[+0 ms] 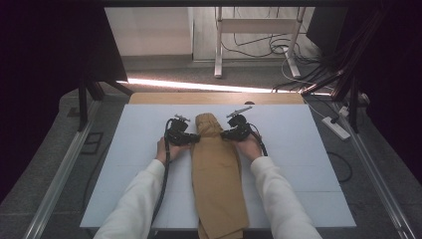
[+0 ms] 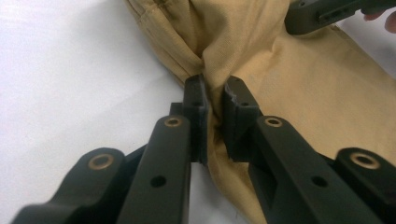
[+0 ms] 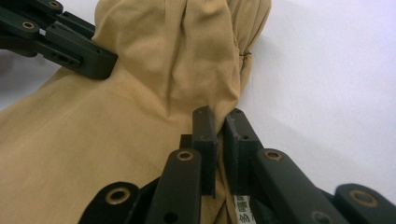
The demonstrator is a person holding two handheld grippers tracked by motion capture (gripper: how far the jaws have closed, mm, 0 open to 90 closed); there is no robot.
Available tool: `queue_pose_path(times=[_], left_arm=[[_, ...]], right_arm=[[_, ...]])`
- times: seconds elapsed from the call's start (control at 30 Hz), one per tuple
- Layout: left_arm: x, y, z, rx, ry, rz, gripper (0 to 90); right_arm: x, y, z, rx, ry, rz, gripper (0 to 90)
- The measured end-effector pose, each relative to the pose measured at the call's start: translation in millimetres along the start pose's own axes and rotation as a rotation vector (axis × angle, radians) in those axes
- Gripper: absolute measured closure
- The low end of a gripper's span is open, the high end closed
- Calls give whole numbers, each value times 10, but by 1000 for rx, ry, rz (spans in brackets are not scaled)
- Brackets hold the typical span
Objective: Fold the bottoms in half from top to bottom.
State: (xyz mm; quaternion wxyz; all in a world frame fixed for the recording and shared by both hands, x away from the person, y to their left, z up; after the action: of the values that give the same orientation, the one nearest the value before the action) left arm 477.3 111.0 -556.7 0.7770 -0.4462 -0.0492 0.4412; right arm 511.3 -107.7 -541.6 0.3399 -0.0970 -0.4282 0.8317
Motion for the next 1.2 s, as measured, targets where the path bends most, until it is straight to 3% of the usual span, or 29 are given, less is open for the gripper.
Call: queue_pose_path(times=[0.47,0.73,1.2], left_arm=[[-88,-173,135,-23,-7,-106,827],[-171,-415,298,-72,-31,-169,828],[-283,-715,385,-130,-72,-264,827]], right_arm=[[23,-118,130,-24,5,51,860],[54,-329,301,-92,38,102,861],[26,-534,527,-192,99,162,862]])
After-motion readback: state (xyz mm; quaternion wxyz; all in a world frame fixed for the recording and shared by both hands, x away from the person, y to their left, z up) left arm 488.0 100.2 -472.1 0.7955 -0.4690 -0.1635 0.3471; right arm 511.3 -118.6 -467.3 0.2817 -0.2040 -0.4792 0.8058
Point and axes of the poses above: each handheld gripper's, and its own axes: z roughly backward along the jaws, y roughly out of its underside, x roughly to its left, the point moved 3 cm from there along -z, roughly forward along the jaws, and after that the axes turned 10 degrees about -x, right-handed, at the moved point
